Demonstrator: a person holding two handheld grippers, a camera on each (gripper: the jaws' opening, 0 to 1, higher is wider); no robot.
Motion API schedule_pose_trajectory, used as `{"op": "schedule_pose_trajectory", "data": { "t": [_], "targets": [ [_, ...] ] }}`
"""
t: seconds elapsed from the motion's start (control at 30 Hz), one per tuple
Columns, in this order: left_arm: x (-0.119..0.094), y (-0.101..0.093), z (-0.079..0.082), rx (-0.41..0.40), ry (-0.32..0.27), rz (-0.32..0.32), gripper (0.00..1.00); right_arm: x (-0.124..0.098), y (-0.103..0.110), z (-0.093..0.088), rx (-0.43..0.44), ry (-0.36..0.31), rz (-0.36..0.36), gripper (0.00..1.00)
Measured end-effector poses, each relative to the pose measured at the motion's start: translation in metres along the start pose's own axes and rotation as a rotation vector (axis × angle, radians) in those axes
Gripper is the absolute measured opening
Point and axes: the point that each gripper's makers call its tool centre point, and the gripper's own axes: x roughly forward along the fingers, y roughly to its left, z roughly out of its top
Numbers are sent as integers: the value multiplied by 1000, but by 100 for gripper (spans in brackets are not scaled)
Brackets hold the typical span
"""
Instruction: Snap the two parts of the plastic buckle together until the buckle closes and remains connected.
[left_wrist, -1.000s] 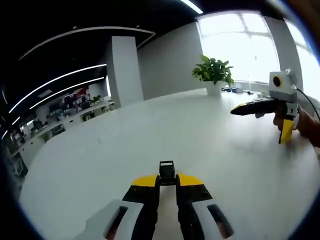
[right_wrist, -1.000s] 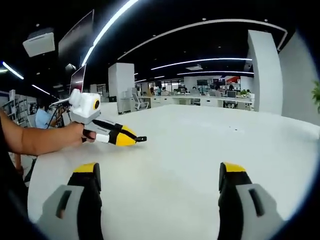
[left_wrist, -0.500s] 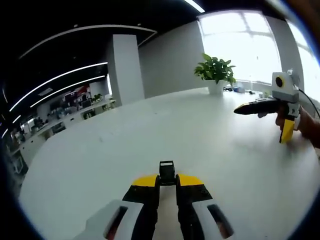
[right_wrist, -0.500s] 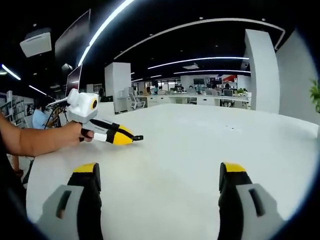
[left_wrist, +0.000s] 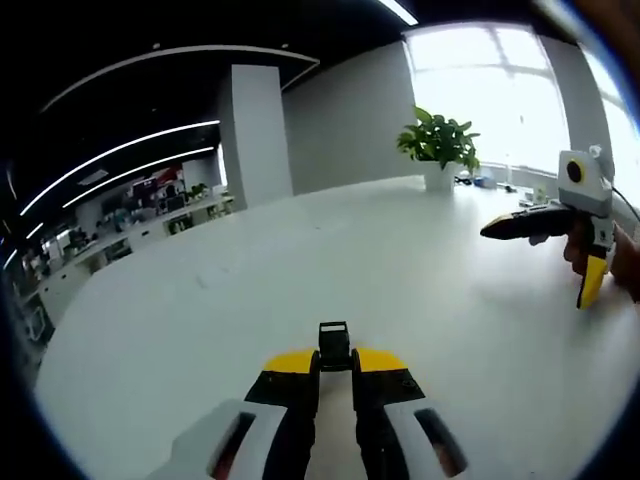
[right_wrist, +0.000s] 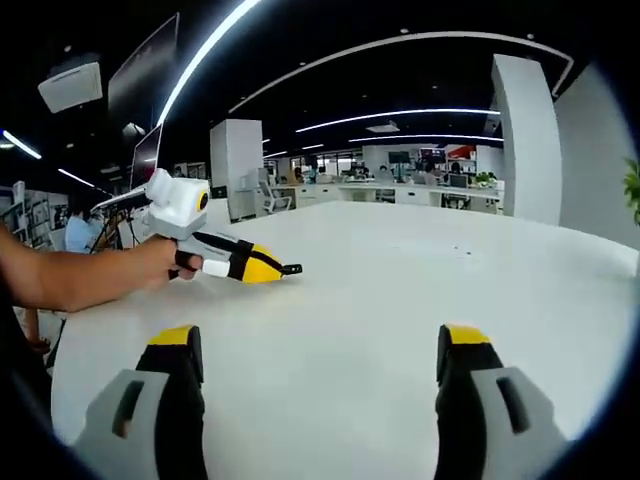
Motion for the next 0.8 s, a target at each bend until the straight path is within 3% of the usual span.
{"op": "schedule_pose_trajectory", "data": {
  "t": [0.27, 0.47, 0.8],
  "targets": [
    [12, 1, 8, -2, 2, -10, 10, 5, 3, -2, -20, 29, 20, 99],
    [18, 13, 15, -14, -2, 0, 10, 8, -1, -1, -14, 35, 17, 99],
    [26, 18, 17, -34, 0, -3, 10, 14, -7, 6, -23, 36, 18, 98]
  ]
}}
